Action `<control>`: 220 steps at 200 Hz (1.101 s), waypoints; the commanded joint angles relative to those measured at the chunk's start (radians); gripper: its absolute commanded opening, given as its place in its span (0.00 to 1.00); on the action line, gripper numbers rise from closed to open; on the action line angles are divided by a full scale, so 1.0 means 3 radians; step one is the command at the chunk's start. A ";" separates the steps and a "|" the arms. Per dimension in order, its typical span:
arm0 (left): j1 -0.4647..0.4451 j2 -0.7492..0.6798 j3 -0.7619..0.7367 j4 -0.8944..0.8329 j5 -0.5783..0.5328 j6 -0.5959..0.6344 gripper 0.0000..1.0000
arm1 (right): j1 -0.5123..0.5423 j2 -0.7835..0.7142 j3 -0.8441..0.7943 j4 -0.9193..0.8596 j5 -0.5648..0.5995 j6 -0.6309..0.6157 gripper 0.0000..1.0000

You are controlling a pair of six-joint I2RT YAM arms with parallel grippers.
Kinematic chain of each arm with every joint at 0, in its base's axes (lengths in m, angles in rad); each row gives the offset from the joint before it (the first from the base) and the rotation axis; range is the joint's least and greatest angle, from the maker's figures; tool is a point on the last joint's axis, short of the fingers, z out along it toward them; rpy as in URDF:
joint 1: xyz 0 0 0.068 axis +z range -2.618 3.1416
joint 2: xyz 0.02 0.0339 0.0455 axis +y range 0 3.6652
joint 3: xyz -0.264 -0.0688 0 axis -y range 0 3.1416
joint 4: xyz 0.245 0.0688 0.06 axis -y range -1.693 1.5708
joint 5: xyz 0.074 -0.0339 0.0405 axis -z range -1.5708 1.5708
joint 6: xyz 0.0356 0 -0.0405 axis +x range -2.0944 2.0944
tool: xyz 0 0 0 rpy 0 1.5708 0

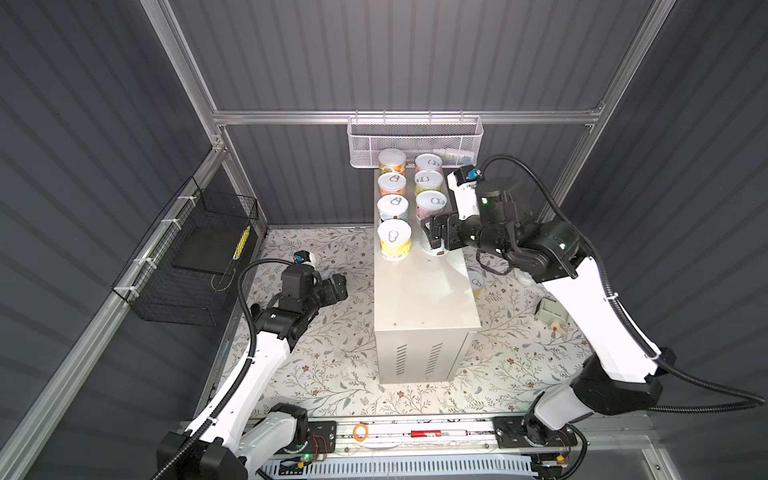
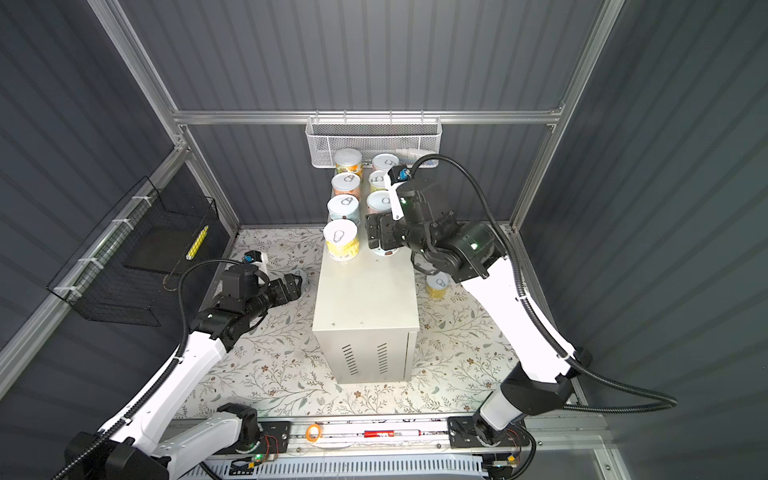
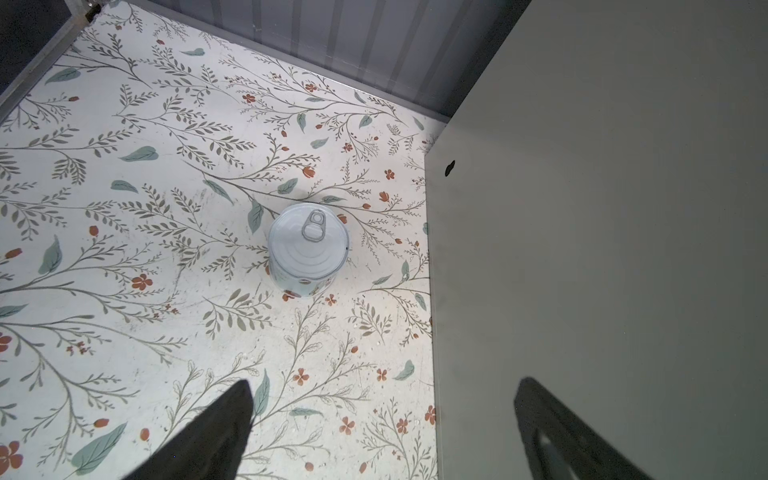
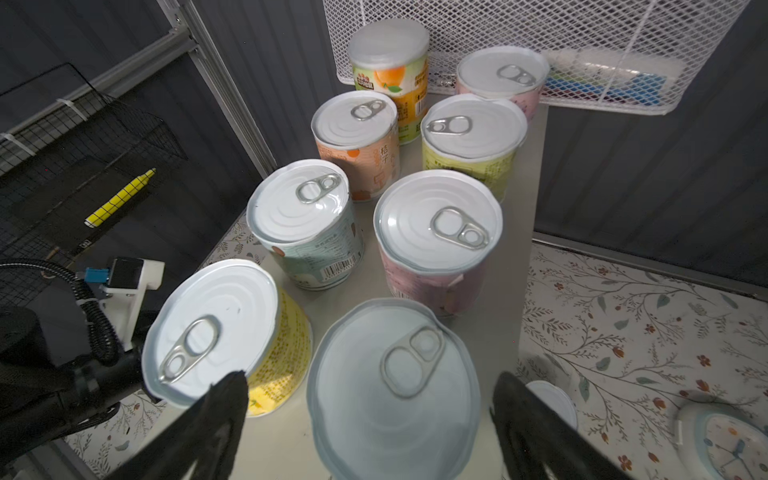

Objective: Place and organize the canned foods onto the counter
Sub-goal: 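Open the right gripper and withdraw it down beside the cabinet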

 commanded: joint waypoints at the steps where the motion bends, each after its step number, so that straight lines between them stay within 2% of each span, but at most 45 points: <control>1: 0.0005 -0.0016 0.0021 -0.0058 -0.0002 0.0040 0.99 | -0.0006 -0.0291 -0.0258 0.0186 -0.0092 0.0010 0.92; 49: 0.0005 -0.0054 0.0103 -0.0089 -0.0040 0.0029 0.98 | -0.0005 -0.0739 -0.0934 0.0402 -0.0168 0.0104 0.79; 85: 0.0006 -0.0128 0.0264 -0.0176 -0.0027 0.0030 0.97 | -0.0012 -0.0860 -0.1289 0.0582 -0.0262 0.0175 0.63; 89: 0.0005 -0.0131 0.0279 -0.0183 -0.0027 0.0034 0.97 | -0.0012 -0.0863 -0.1306 0.0598 -0.0270 0.0182 0.57; 99: 0.0005 -0.0126 0.0313 -0.0207 -0.0027 0.0044 0.97 | -0.0011 -0.0859 -0.1366 0.0645 -0.0266 0.0202 0.32; 107: 0.0005 -0.0113 0.0322 -0.0222 -0.0032 0.0054 0.97 | -0.0012 -0.0862 -0.1425 0.0713 -0.0267 0.0217 0.21; 139: 0.0005 -0.0097 0.0307 -0.0234 -0.0042 0.0060 0.97 | -0.0042 -0.0776 -0.1475 0.0782 -0.0345 0.0241 0.29; 220: 0.0005 -0.0088 0.0216 -0.0190 -0.0068 0.0060 0.97 | -0.0073 -0.0606 -0.1419 0.0821 -0.0454 0.0259 0.31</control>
